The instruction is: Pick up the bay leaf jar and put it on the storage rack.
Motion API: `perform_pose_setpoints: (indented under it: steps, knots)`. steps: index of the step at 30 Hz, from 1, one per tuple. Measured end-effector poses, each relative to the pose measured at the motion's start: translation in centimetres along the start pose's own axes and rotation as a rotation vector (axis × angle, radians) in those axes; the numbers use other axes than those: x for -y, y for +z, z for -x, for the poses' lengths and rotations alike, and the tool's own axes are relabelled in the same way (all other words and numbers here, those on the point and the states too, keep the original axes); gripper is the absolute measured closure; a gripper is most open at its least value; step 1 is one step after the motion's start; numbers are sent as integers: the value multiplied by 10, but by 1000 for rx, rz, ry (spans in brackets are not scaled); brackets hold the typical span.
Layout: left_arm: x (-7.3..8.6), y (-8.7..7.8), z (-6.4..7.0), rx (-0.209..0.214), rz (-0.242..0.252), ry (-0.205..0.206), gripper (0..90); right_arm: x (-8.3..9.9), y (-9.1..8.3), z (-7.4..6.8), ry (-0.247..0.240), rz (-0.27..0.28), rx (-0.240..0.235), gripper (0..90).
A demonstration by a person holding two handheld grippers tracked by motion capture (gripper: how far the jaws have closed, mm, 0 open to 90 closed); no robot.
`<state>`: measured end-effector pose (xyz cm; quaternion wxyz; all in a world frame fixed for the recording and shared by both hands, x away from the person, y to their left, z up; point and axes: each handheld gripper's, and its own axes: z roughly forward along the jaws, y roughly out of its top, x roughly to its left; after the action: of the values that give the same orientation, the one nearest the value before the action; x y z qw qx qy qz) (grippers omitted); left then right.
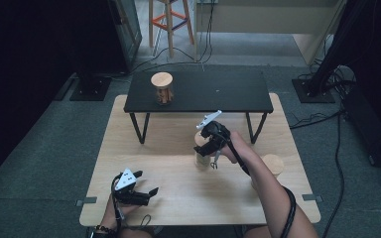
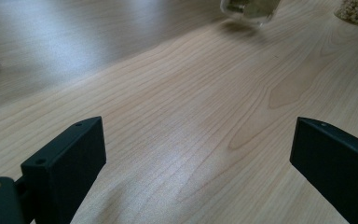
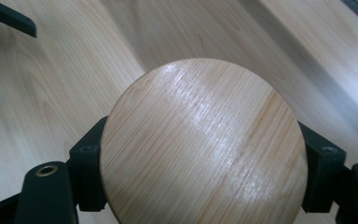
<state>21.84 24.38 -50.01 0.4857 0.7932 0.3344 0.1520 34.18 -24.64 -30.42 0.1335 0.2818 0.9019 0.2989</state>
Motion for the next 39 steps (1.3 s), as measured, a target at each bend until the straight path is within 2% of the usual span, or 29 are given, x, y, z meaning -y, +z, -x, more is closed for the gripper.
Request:
perform_pose_setpoints:
  steps: [8, 19, 26, 39]
  knots:
    - [0, 0, -2, 6, -1, -5, 35, -21, -33, 2, -57, 0, -4, 230]
    - [0, 0, -2, 8, -1, -6, 35, -50, -66, 9, -116, 8, -35, 230]
    - [0, 0, -3, 14, -2, -6, 34, -67, -83, 15, -129, 20, -41, 230]
    - [0, 0, -4, 19, -2, -6, 33, -97, -104, 25, -161, 20, -43, 230]
